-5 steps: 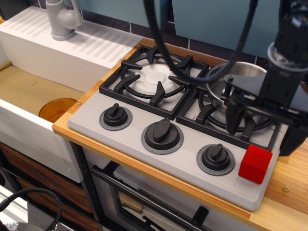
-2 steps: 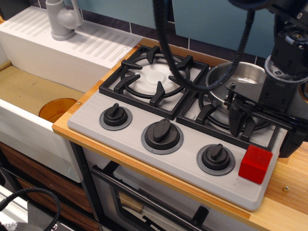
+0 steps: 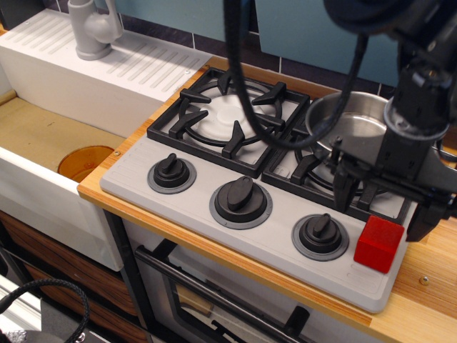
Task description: Put redcube in pan and put pan on stove
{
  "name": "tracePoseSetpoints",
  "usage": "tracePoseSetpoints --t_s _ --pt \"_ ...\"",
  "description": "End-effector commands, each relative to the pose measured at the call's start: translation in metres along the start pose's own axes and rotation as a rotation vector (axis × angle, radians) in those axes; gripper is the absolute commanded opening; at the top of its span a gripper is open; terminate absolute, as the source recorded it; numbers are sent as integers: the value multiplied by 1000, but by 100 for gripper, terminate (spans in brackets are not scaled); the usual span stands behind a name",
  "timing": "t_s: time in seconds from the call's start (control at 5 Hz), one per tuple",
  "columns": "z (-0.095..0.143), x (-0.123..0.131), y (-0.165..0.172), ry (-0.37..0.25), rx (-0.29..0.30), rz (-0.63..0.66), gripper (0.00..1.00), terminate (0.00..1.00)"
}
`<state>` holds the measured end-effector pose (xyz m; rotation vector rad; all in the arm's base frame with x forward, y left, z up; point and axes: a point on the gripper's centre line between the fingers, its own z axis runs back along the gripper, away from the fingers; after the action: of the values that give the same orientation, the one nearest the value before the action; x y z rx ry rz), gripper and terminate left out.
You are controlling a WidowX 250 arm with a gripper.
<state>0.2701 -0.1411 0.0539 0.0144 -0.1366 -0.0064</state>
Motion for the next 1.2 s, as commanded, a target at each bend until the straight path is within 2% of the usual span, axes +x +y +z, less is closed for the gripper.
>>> tracePoseSetpoints --t_s 0.0,0.6,0.8,1.0 --pt "-3 1 -11 -50 -27 10 100 0" --pt "-20 -5 -16 -82 -31 7 100 0" --pt "-20 -9 -18 -63 -31 17 100 0" --pt "-14 -11 -20 -47 -10 19 0 0"
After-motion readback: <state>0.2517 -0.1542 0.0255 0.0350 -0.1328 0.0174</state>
